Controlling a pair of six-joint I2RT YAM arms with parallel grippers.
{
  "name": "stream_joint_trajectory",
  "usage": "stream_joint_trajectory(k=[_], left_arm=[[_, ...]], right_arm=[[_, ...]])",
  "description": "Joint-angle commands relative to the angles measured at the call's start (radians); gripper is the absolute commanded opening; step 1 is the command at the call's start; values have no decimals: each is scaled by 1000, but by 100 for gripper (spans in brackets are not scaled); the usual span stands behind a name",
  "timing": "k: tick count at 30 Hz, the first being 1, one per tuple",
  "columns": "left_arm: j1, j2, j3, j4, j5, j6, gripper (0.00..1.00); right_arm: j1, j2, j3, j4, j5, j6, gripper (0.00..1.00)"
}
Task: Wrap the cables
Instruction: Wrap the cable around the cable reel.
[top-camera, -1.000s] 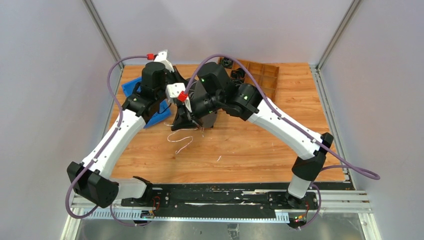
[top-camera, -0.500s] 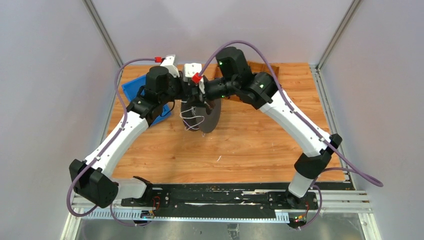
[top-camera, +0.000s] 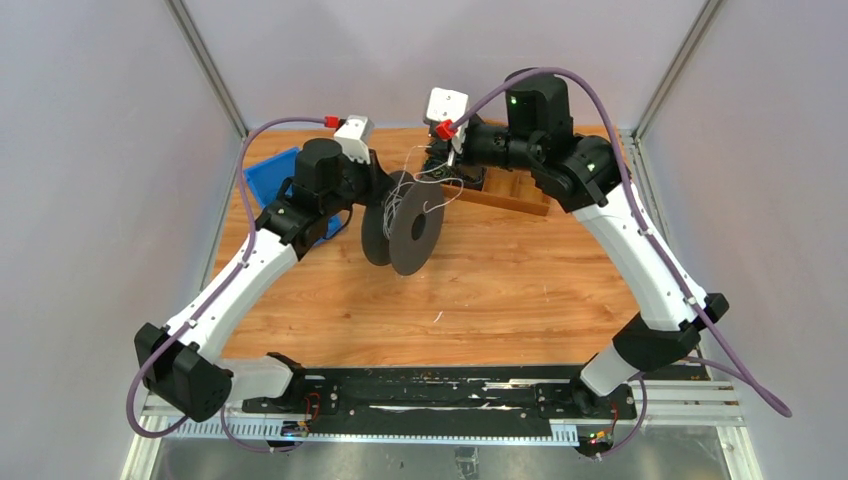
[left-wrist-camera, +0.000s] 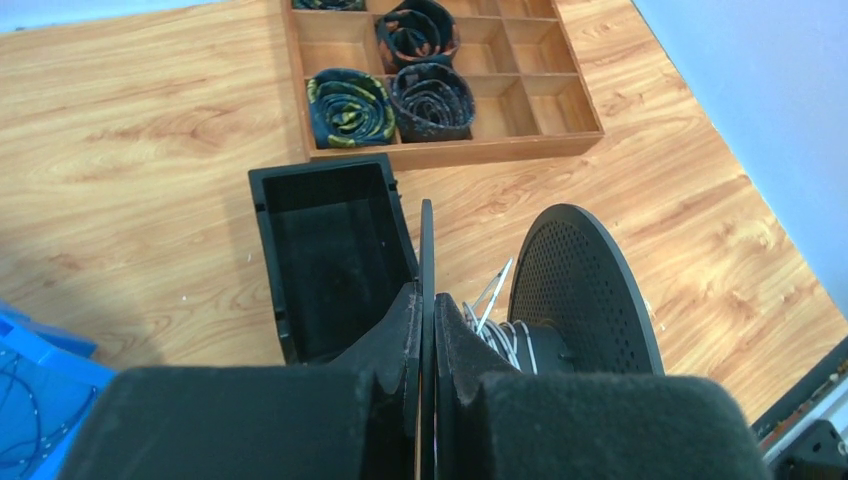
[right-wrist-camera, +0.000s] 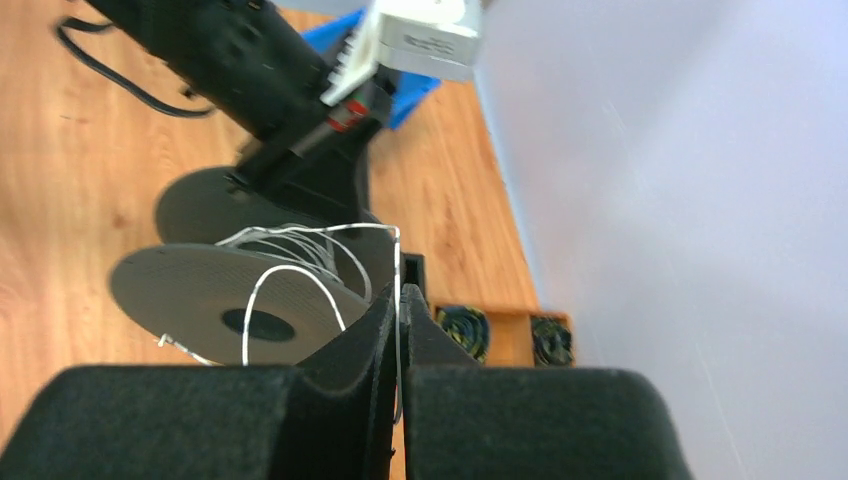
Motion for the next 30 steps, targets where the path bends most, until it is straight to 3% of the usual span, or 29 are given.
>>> stream_joint_trajectory(k=[1, 13, 21, 30], left_arm=[[-21, -41, -14, 83, 61, 67, 0], [-28, -75, 1, 108, 269, 107, 0], [-26, -68, 34, 97, 285, 64, 0], [-8, -48, 82, 102, 312, -34, 0]], right_arm=[[-54, -26, -55, 22, 109, -49, 1], [-213, -24, -196, 76, 172, -65, 1], [-296, -148, -524, 174, 153, -83, 0], [-307, -250, -763, 259, 102, -49, 1]])
